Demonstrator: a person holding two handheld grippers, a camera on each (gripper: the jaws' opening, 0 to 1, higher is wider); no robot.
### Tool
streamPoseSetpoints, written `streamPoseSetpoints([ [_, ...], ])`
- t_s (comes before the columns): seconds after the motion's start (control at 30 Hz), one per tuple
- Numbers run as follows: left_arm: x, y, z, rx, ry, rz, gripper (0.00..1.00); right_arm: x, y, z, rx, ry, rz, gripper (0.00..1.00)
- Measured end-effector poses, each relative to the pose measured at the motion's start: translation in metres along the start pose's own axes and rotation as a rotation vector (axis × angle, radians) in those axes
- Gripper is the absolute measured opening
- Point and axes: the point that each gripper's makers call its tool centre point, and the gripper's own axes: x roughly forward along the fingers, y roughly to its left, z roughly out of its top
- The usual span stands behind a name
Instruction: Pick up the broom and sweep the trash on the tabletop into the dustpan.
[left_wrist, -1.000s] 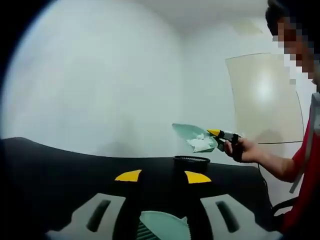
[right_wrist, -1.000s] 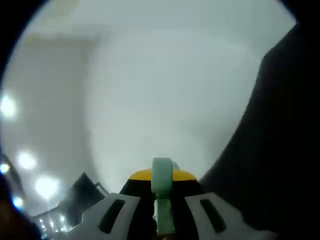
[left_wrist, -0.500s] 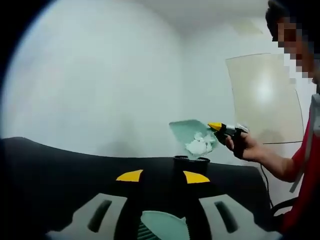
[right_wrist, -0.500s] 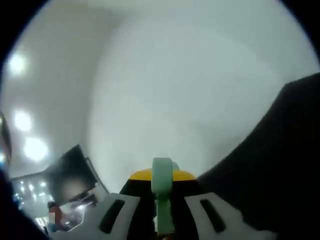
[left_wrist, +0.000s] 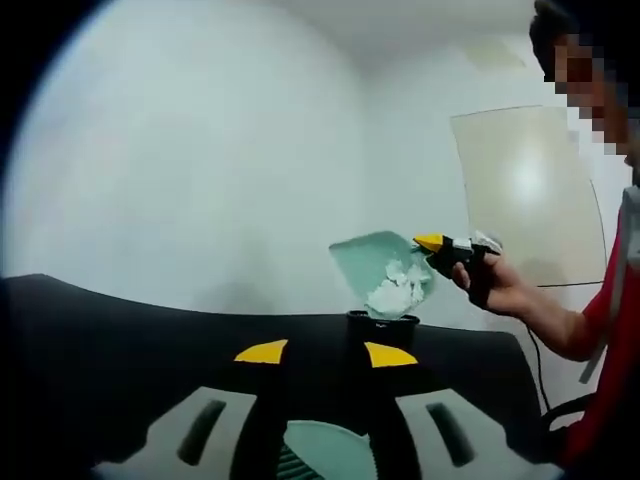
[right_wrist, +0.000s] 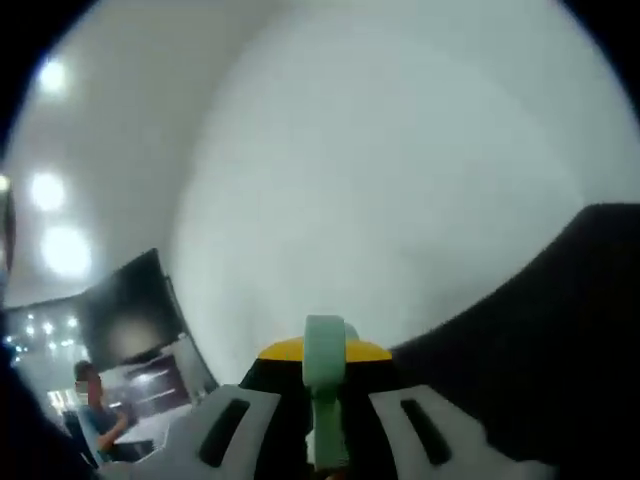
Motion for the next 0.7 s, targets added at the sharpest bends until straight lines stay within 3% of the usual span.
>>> streamPoseSetpoints([
  [0.23, 0.0, 0.0, 0.001, -0.005, -0.005, -0.002, 0.24, 0.007, 0.002, -0.005, -0.028, 0.047, 0.0, 0.11],
  [0.7, 0.0, -0.001, 0.0, -0.002, -0.002, -0.003, 0.24, 0.01, 0.012, -0.006, -0.077, 0.071, 0.005, 0.12],
])
